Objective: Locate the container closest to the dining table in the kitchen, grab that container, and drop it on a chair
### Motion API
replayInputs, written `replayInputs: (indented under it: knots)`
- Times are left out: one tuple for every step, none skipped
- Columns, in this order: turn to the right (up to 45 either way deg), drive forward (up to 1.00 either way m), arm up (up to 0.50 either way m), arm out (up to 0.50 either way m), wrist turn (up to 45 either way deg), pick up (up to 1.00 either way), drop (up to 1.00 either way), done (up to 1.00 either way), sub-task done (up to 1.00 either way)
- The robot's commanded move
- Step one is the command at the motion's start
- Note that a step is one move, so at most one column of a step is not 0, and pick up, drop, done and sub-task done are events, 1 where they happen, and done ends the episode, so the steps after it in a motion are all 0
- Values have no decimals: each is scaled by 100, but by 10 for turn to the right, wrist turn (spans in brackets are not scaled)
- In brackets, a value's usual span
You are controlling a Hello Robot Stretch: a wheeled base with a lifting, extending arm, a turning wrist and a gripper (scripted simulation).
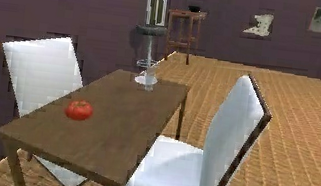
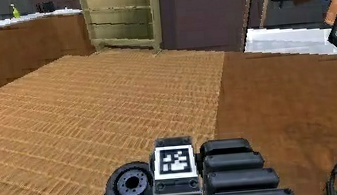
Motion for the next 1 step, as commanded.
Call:
replayInputs:
  knots:
    - [450,0,0,0,0,0,0,0,0]
